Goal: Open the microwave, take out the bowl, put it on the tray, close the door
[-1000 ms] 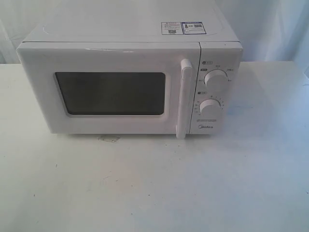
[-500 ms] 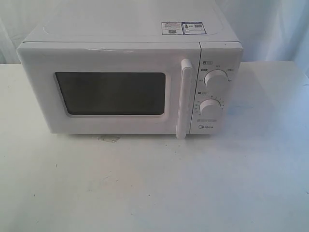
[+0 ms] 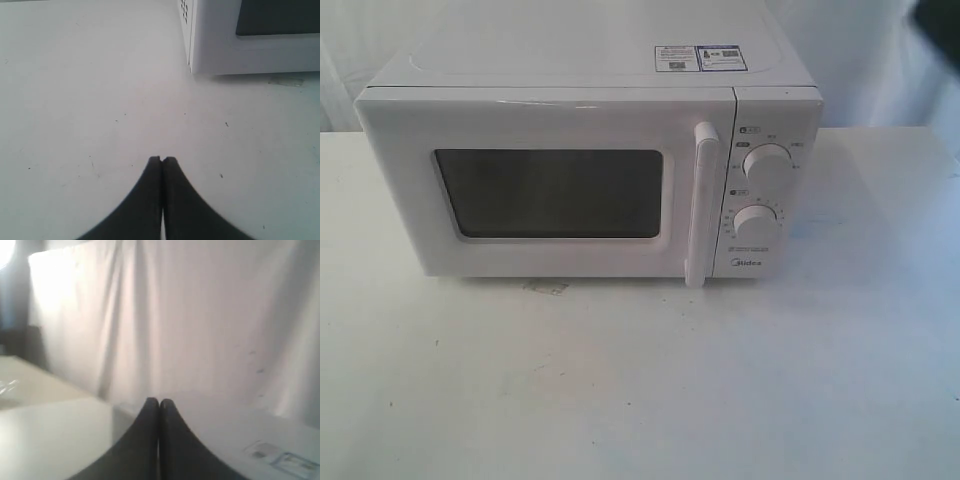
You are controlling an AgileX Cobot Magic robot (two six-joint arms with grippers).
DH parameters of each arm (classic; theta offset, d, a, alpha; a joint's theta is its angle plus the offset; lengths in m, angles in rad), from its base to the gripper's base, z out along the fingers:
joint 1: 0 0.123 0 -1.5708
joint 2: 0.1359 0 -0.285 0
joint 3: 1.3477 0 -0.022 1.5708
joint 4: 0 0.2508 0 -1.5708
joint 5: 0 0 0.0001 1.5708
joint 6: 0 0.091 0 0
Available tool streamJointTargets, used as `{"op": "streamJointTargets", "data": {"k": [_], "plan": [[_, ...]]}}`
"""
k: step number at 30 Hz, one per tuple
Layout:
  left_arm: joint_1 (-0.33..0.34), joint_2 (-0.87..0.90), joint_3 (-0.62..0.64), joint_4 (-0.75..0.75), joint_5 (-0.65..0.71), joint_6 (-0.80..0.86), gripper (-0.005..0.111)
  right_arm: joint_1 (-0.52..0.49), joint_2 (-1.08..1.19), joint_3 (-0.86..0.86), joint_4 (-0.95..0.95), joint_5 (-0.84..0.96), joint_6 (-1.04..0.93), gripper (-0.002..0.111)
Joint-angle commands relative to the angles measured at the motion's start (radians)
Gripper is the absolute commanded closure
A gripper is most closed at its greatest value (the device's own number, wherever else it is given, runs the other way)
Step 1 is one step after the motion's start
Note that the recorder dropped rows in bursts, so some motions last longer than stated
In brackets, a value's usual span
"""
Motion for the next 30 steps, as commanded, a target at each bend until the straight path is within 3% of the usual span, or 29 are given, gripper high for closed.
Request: {"op": "streamJointTargets", "data": {"k": [1,12,20,24,27,30], "plan": [[0.003,-0.005,0.004,-0.010,0.003,-0.006,0.107,-0.006,0.172,-0.025,-0.159,-0.203,0.073,0.108],[0.003,-0.005,0.004,-0.010,0.003,-0.006,0.107,-0.006,0.455,-0.025,-0.161,-0.205,0.061,0.108],[0.003,-0.005,0.004,-0.010,0.003,-0.006,0.107,-0.006,0.543,-0.025,-0.091,-0.220,-0.230,0.108],[0.003,-0.005,0.004,-0.010,0.003,-0.006,0.107,-0.006,0.622,-0.026,0.000,-0.273,-0.468,0.107],[0.003,-0.005,0.004,-0.010,0.003,-0.006,0.107,-0.006,0.689,-0.026,0.084,-0.333,-0.655,0.098],[0.003,-0.005,0.004,-0.010,0.003,-0.006,0.107,-0.006,0.756,-0.026,0.165,-0.367,-0.817,0.081]]}}
